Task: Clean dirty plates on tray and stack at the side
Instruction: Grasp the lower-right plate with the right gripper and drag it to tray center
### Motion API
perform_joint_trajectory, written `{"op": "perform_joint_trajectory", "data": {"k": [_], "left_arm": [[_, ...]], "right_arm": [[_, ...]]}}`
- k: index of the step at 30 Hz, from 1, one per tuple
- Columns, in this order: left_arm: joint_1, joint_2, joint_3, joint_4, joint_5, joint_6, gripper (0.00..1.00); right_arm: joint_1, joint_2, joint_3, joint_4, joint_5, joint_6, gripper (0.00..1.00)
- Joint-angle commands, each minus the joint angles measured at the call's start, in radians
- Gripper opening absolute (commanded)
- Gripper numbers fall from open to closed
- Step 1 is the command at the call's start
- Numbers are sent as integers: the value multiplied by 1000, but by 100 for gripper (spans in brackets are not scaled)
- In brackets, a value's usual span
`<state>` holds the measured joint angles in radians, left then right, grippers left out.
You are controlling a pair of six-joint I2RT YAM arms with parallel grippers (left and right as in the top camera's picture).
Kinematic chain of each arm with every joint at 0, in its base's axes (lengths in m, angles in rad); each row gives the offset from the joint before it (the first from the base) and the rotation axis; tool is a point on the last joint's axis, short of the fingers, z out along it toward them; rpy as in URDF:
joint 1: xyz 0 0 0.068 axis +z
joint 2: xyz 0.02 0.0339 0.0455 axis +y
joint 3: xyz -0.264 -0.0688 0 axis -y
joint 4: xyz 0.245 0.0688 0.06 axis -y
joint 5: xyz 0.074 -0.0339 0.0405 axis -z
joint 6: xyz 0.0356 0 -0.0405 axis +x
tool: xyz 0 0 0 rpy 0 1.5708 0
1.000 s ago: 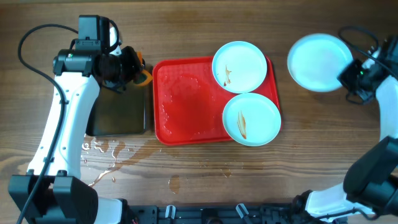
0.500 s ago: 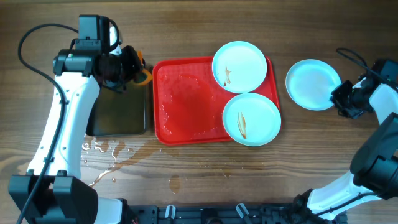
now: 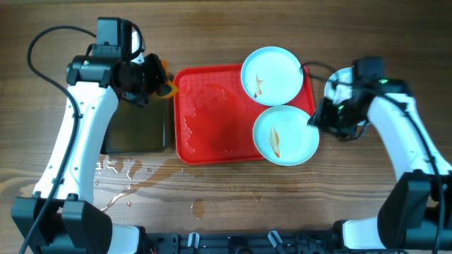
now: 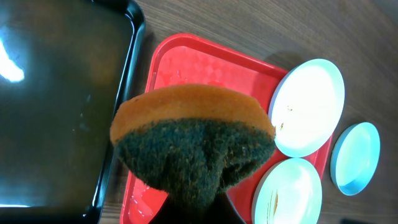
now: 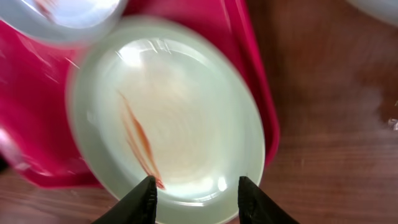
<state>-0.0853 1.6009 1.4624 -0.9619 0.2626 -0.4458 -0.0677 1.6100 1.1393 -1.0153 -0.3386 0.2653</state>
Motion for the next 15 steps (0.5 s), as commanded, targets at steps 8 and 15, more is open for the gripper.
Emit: {"op": "perform_joint_trajectory", "data": {"k": [8,15], "left_arm": [[-4,6,-5,3,-2,20,4],[-4,6,-5,5,-2,20,4]], "right_arm": [[76,2,-173,108,283,56,33],[76,3,-222,216,255,23,16]]}}
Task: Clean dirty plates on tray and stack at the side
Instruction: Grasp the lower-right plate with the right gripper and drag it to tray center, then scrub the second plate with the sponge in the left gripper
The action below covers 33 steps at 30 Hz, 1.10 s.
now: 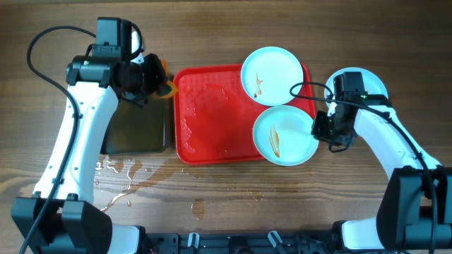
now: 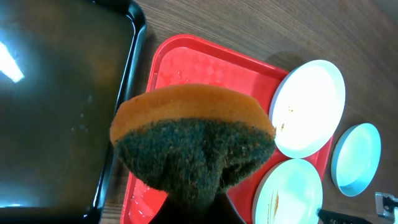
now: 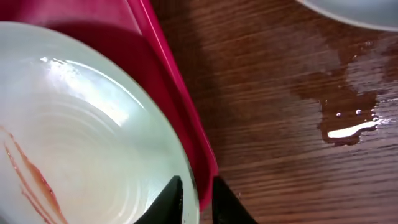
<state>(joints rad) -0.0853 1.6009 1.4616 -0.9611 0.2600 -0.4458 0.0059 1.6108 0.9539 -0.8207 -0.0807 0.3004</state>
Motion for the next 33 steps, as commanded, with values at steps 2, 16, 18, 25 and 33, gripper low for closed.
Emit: {"op": "perform_joint_trajectory", "data": {"k": [2,16,18,25,33], "left_arm": [[-4,6,-5,4,1,20,4],[-4,6,-5,3,1,20,4],[-4,6,-5,3,1,20,4],[-5,6,-5,3,1,20,4],[-64,57,-5,16,1,20,4]], "right_arm": [[3,2,-62,51,-80,-34,7],[423,2,-35,281,-209,445,4],[481,5,-35,360,-114,552,4],[513,168,-35,521,-70,616,23],[467,198,8,549,-64,513,8]]}}
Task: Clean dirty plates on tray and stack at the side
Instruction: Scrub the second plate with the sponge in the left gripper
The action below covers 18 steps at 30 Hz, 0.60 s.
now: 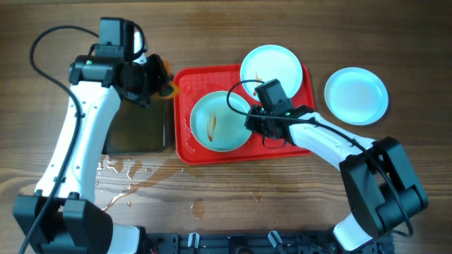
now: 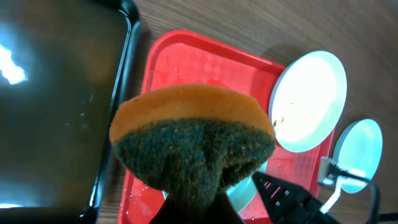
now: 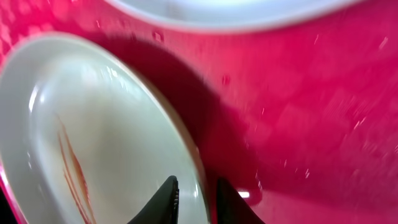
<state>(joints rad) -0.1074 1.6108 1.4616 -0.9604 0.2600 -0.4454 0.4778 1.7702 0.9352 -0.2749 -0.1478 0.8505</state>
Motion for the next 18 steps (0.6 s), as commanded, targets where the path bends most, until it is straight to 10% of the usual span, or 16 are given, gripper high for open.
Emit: {"op": "perform_joint_trajectory", "data": {"k": [1,12,18], "left_arm": [[-56,63,-5,23,1,20,4],[-233,491,-5,235,-10,296,4],[-236,542,-5,5,85,490,4]], "right_arm": [[-5,40,26,3,-10,-36,5],[-4,41,26,9,-48,-36,4],[-4,41,26,25,-56,-39,4]]}}
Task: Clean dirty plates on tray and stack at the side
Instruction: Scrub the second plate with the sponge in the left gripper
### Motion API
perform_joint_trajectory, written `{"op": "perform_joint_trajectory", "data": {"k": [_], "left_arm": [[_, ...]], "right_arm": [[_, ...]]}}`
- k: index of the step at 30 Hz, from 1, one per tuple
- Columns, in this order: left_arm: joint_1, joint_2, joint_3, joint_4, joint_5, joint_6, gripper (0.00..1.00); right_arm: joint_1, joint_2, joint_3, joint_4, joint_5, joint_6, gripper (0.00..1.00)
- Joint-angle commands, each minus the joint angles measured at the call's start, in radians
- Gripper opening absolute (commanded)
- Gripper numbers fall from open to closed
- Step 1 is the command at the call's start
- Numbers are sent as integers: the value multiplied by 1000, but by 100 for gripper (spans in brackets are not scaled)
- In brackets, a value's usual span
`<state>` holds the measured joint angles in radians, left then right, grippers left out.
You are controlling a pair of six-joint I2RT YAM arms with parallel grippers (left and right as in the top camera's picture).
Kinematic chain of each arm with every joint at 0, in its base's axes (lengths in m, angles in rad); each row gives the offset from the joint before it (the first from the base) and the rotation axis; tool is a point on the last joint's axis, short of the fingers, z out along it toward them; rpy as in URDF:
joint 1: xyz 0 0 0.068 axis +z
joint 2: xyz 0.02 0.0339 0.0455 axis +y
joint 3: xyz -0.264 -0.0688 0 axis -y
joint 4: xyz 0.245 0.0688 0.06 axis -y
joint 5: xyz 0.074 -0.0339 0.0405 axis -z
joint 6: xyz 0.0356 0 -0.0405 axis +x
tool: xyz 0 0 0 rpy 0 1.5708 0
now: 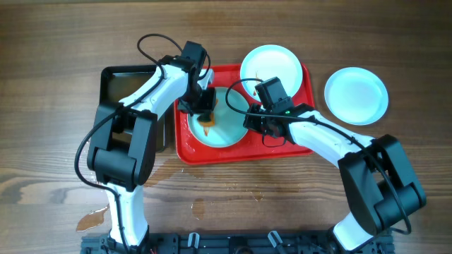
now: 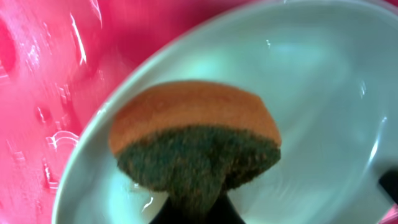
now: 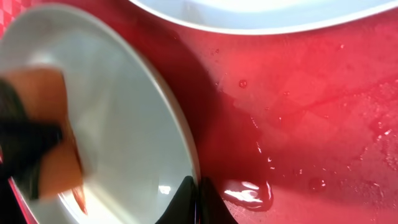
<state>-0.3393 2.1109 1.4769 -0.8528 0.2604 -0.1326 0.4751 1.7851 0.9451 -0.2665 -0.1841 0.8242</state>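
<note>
On the red tray (image 1: pixel 279 144) lies a pale green plate (image 1: pixel 224 130); my right gripper (image 1: pixel 251 121) is shut on its right rim (image 3: pixel 186 149). My left gripper (image 1: pixel 205 106) is shut on an orange and dark green sponge (image 2: pixel 196 134), pressed scrubber-side down on that plate (image 2: pixel 311 93). In the right wrist view the sponge (image 3: pixel 43 130) covers the plate's left part, with a red smear (image 3: pixel 78 196) beside it. A second plate (image 1: pixel 270 67) sits at the tray's far right corner. One light blue plate (image 1: pixel 357 95) rests on the table to the right.
A black tray (image 1: pixel 134 77) lies left of the red one, partly under my left arm. Water pools on the red tray (image 3: pixel 249 190) beside the plate. Small puddles (image 1: pixel 95 219) mark the wooden table near its front edge.
My left gripper was over the gap between the black and red trays with the sponge held up; it is now down with the sponge on the plate. The right gripper still grips the rim.
The streaked plate sat at the red tray's near right corner, my right gripper open around its edge. Then the fingers stood nearly shut at its rim. Later the plate lay in the tray's left half, held by the right gripper. Now the sponge rests on it.
</note>
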Motion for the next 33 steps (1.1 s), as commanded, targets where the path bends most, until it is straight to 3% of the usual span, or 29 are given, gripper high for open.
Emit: {"op": "perform_joint_trajectory", "data": {"k": [1,3,5,9,11,13,14,18,21,24,26,29,31,33], "left_arm": [[-8,42,-20,-170,174,314,4],[-19,42,-20,-201,180,389,4],[-23,42,-20,-124,168,367,4],[-33,44,-20,146,-101,-13,4],[-53,44,-20,152,-275,-169,4],[-75,43,-20,84,-326,-198,4],[-101,43,-20,-58,-313,-187,4],[-143,43,-20,-257,-231,-130,4],[-153,43,-20,-183,93,55,4],[-153,43,-20,-21,123,-11,4],[-151,43,-20,76,-39,-147,4],[-151,43,-20,105,-413,-401,4],[-151,43,-20,39,-572,-486,4],[-151,43,-20,-14,-596,-485,4]], "right_arm": [[-2,26,16,20,-20,-13,4],[-2,26,16,24,-24,-13,4],[-2,26,16,23,-27,-13,4],[-2,26,16,23,-27,-14,4],[-2,26,16,23,-27,-21,4],[-2,26,16,24,-27,-21,4],[-2,26,16,31,-27,-21,4],[-2,26,16,37,-29,-21,4],[-2,26,16,38,-35,-21,4],[-2,26,16,35,-34,-21,4],[-2,26,16,34,-34,-21,4],[-2,26,16,35,-34,-37,4],[-2,26,16,38,-34,-36,4],[-2,26,16,40,-34,-35,5]]}}
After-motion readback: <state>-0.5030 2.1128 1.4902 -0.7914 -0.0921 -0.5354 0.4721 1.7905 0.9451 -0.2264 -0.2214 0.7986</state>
